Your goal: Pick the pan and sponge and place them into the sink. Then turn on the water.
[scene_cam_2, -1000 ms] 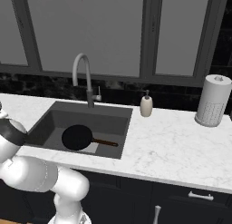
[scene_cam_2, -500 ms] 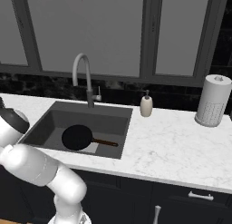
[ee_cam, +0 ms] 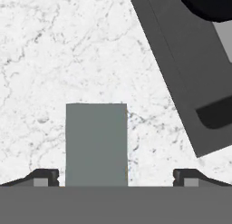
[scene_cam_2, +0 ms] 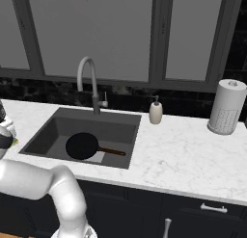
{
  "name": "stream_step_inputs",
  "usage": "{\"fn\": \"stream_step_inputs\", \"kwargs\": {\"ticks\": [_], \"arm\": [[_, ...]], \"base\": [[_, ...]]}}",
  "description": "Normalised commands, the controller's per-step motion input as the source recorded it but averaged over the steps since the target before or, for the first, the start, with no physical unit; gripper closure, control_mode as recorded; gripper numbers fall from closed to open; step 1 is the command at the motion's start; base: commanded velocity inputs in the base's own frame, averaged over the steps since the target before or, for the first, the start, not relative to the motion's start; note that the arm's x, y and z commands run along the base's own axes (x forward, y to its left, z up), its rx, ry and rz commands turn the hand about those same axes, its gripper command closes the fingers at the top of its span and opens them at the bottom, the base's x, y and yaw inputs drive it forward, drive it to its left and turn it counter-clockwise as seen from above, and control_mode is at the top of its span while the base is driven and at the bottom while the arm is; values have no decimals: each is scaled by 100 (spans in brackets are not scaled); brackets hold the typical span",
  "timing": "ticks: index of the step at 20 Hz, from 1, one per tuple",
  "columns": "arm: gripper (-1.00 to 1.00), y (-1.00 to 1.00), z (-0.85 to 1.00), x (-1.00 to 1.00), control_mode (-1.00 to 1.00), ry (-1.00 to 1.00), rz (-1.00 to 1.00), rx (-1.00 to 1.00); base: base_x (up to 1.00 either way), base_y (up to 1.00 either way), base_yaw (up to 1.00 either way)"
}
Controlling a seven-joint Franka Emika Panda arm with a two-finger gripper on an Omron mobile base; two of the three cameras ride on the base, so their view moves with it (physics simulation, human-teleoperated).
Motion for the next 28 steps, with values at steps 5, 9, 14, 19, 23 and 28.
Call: {"fn": "stream_step_inputs", "kwargs": {"ticks": [5,9,14,19,23,28], "arm": [[-100,16,-22,19,-100,0,0,0],[-100,0,-34,0,-100,0,0,0],[-100,0,-31,0,-100,0,0,0],[-100,0,-25,0,-100,-2,0,0],[-100,0,-27,0,-100,-2,0,0],[-100,0,-27,0,-100,-2,0,0]], "base": [[0,0,0],[0,0,0],[0,0,0],[0,0,0],[0,0,0],[0,0,0]]}}
